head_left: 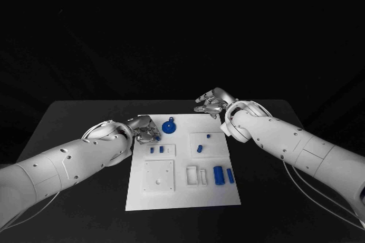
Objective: Assemble the parts on the task board
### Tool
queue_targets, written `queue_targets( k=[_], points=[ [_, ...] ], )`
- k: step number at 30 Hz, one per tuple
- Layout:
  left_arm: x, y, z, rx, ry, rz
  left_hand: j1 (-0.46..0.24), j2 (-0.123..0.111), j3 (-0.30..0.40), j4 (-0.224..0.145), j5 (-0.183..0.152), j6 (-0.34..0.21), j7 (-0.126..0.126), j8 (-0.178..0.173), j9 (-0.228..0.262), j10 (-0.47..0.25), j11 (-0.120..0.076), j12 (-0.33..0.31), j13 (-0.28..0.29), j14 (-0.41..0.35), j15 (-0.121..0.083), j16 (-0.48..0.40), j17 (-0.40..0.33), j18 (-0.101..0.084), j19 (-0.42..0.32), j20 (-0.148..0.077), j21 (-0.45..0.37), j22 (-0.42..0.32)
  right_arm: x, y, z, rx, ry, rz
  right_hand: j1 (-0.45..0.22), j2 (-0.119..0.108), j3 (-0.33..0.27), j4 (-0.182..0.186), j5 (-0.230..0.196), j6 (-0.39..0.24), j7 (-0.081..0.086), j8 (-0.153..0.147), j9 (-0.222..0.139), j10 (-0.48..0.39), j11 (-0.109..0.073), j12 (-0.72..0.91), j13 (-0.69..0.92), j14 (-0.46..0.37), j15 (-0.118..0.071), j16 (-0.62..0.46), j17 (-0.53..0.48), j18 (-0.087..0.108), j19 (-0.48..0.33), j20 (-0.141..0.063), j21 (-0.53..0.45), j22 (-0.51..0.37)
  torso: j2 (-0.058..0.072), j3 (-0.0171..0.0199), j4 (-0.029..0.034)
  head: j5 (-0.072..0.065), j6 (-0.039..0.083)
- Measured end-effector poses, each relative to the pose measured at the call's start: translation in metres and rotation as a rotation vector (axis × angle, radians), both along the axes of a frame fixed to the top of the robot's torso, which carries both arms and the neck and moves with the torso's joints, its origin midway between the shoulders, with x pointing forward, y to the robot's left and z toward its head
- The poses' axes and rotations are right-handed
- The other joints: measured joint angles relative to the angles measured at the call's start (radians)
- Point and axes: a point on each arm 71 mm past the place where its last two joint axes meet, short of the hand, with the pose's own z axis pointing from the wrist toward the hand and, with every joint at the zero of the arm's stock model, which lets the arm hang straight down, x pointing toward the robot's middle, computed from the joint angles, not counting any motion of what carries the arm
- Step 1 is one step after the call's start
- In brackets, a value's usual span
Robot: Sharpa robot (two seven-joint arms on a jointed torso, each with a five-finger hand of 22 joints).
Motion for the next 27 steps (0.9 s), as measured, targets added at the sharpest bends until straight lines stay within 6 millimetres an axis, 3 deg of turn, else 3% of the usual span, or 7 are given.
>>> queue_targets(
  k=[21,23,27],
  points=[
    [-0.0003,-0.0014,-0.001,0.008,0.006,-0.005,-0.037,-0.036,-0.009,0.009,-0.007,-0.015,0.002,0.0,0.0,-0.025,0.01,0.0,0.0,-0.008,0.007,0.0,0.0,0.0,0.004,0.004,-0.029,0.0,0.0003,-0.0003,-0.0005,0.0,0.001,-0.002,0.0,0.0,0.0,0.0,0.0,0.0,0.0,0.0,0.0,-0.001,0.001,0.0,0.0,0.0,0.0,0.0,0.0,0.0,0.0,0.0,0.0,0.0,0.0,0.0,-0.0005,-0.002,-0.002],
    [-0.0003,-0.0014,-0.0012,0.01,0.008,-0.004,-0.049,-0.049,-0.017,0.017,-0.021,-0.026,0.003,0.0,0.001,-0.038,0.013,0.0,0.0,-0.018,0.016,0.0,0.0,0.0,-0.002,0.009,-0.041,0.0,0.0003,-0.0004,-0.0005,0.0,0.001,-0.002,0.0,0.0,0.0,0.0,0.0,0.0,0.0,0.0,0.0,-0.001,0.001,0.0,0.0,0.0,0.0,0.0,0.0,0.0,0.0,0.0,0.0,0.0,0.0,0.0001,-0.0005,-0.002,-0.002],
    [-0.0003,-0.0013,-0.0015,0.014,0.011,-0.004,-0.042,-0.06,-0.033,0.033,-0.023,-0.037,0.006,0.0,0.001,-0.039,0.014,0.0,0.0,-0.024,0.016,0.0,-0.002,0.0,-0.004,0.011,-0.056,0.0,0.0004,-0.0005,-0.0006,0.0,0.001,-0.002,0.0,0.0,0.0,0.0,0.0,0.0,0.0,0.0,0.0,-0.001,0.001,0.0,0.0,0.0,0.0,0.0,0.0,0.0,0.0,0.0,0.0,0.0,0.0,0.0001,-0.0005,-0.003,-0.003]
  ],
)
